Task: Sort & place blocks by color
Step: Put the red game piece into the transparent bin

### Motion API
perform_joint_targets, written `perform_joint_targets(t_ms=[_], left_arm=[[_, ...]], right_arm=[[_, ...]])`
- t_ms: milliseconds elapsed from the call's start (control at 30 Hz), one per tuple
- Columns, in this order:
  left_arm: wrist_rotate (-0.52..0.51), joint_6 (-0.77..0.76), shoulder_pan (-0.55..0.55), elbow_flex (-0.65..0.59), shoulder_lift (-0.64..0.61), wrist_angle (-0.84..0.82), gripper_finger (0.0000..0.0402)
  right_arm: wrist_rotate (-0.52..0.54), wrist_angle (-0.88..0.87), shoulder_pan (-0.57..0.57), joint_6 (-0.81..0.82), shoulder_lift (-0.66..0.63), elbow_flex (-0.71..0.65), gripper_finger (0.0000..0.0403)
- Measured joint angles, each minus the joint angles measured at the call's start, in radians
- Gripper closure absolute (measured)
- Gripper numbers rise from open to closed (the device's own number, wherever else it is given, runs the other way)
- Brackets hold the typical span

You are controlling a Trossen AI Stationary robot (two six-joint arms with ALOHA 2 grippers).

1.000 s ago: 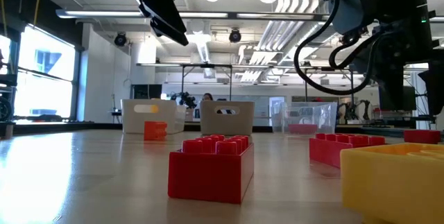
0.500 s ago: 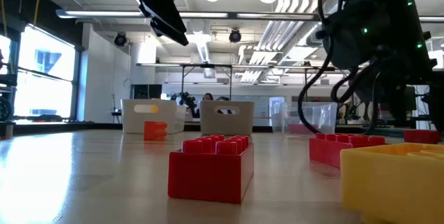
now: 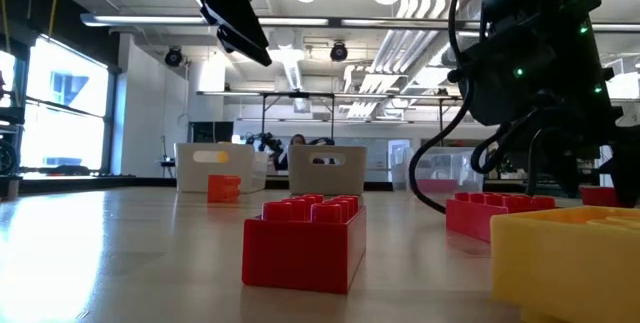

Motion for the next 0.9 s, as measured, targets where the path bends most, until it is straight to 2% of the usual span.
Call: perform_joint_targets(t_ms=[167,467,767,900], left_arm=[[0.0,0.0,0.0,0.0,0.0,-0.002,0.0165],[0.0,0.0,0.0,0.0,0.0,-0.014,0.0165],[0.0,-0.001,0.0,0.0,0.0,-0.067,0.0165],[0.0,-0.001,-0.007,-0.023,0.0,-0.067,0.0165]], right_arm=[[0.0,-0.005,-0.009,0.001,0.006,0.0,0.0179],[-0.004,-0.021,-0.059,0.079,0.007,-0.001,0.0292],[0.002,-0.046,-0.07,0.19,-0.019,0.012,0.0292],[0.069,-0.044,-0.07,0.261,-0.079,0.061,0.0292]])
